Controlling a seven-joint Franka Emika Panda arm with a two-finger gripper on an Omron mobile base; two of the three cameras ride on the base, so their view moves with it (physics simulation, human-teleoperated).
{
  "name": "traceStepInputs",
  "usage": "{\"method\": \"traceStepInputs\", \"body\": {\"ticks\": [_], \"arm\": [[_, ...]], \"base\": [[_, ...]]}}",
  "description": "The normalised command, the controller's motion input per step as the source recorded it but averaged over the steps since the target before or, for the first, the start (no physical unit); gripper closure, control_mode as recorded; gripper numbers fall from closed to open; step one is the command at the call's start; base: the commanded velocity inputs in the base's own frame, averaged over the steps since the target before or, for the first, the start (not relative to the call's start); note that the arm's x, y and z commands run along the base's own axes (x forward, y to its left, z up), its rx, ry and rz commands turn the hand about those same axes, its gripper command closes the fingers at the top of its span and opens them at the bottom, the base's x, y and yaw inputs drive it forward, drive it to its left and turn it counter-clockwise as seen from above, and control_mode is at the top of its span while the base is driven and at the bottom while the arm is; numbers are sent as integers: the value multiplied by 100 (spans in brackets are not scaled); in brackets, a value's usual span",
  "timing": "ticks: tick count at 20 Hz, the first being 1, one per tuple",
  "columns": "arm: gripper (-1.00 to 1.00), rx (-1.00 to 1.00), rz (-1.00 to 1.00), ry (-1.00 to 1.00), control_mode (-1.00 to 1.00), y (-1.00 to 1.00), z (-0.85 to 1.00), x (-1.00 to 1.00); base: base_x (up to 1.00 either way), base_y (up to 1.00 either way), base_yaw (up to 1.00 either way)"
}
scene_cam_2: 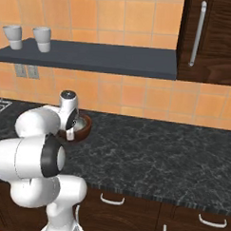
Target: Pick up the bowls on the counter and stack them on top of one another in the open cabinet. Place the smaller bowl on top of the larger bowl.
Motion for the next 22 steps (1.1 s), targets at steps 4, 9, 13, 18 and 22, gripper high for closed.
{"method": "traceStepInputs", "body": {"ticks": [4,9,13,18,22], "arm": [[-100,21,19,4,-100,-34,-49,4],[-100,3,19,0,-100,-6,-35,50],[-100,0,9,-3,-100,2,-26,44],[-100,0,3,-7,-100,4,-16,24],[100,0,6,-1,-100,30,-59,8]], "base": [[0,0,0],[0,0,0],[0,0,0],[0,0,0],[0,0,0]]}}
